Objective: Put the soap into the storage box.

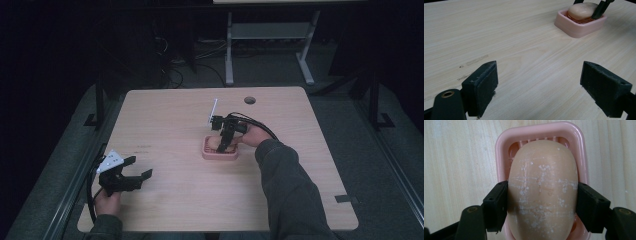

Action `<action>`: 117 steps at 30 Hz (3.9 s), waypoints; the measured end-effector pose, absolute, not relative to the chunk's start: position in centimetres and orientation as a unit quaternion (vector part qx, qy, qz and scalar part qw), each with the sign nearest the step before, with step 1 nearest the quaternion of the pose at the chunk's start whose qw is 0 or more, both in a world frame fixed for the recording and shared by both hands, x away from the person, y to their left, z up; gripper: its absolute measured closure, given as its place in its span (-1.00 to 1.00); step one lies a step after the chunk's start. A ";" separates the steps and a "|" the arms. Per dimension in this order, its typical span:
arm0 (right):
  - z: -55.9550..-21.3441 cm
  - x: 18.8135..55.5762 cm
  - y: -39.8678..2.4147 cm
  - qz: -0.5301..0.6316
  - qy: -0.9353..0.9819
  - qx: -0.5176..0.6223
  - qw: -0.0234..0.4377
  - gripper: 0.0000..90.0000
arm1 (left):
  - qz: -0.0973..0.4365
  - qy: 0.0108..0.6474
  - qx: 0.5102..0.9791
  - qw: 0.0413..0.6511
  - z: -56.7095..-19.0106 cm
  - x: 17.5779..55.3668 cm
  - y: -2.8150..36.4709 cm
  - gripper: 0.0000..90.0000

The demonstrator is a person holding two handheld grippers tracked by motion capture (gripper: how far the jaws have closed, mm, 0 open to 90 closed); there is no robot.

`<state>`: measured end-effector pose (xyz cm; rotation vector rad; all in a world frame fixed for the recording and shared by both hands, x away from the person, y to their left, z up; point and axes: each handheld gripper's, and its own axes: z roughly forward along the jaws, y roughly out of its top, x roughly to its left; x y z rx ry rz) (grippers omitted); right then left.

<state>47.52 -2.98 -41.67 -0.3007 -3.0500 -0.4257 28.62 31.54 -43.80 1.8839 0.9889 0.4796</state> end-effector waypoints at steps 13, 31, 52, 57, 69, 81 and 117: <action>-41.9 47.6 -2.9 -0.137 -0.985 -0.097 0.024 -0.30 | 0.195 0.402 0.766 0.462 -43.8 28.6 31.5 -0.68; -41.9 47.6 -2.7 -0.136 -0.986 -0.097 0.026 -0.30 | 0.195 0.402 0.766 0.461 -43.8 28.6 31.5 -0.68; -41.3 47.4 -3.5 -0.156 -0.981 -0.114 0.026 -0.46 | 0.193 0.402 0.768 0.460 -43.8 28.6 31.5 -0.68; -40.8 47.1 -4.0 -0.167 -0.979 -0.118 0.022 -0.46 | 0.193 0.401 0.768 0.460 -43.7 28.6 31.5 -0.68; -40.2 46.6 -5.8 -0.185 -0.974 -0.132 0.019 -0.48 | 0.195 0.399 0.770 0.458 -43.8 28.6 31.4 -0.68; -40.1 46.2 -6.8 -0.186 -0.972 -0.140 0.018 -0.48 | 0.195 0.400 0.770 0.458 -43.8 28.6 31.4 -0.68; -39.9 44.3 -10.1 -0.191 -0.968 -0.163 0.017 -0.46 | 0.192 0.400 0.772 0.454 -43.8 28.5 31.3 -0.68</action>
